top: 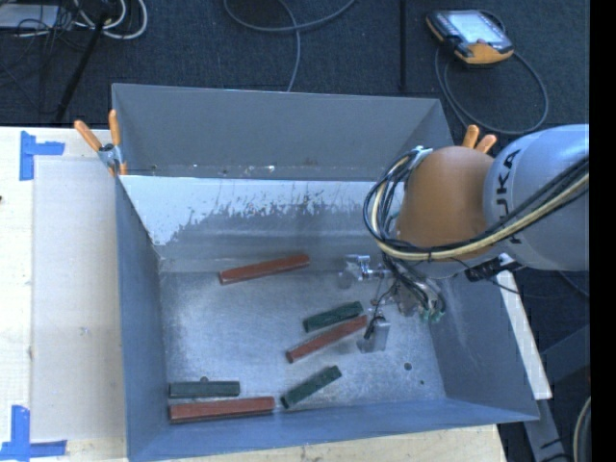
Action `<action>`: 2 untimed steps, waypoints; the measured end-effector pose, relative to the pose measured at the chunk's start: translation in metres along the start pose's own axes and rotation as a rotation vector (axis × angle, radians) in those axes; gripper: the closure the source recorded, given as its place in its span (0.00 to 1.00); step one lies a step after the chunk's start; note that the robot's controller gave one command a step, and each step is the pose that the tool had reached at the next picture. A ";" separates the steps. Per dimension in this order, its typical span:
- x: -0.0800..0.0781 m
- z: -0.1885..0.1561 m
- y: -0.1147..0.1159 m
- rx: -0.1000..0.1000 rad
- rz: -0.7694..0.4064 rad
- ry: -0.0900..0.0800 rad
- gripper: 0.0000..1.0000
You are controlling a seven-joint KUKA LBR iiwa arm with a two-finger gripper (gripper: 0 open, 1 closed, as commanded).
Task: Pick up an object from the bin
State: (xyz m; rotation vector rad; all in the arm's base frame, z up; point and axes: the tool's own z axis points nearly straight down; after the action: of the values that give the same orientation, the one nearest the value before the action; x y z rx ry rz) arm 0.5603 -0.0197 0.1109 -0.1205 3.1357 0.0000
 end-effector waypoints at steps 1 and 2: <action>0.003 0.037 0.023 -0.001 -0.153 0.004 0.00; 0.053 0.041 0.038 -0.003 -0.467 0.006 1.00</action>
Offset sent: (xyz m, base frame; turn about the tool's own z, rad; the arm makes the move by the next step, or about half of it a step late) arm -0.0552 0.0331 -0.0400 -0.4672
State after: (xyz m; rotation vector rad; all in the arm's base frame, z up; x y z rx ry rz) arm 0.5046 0.0138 0.0699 -0.8440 3.0283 0.0024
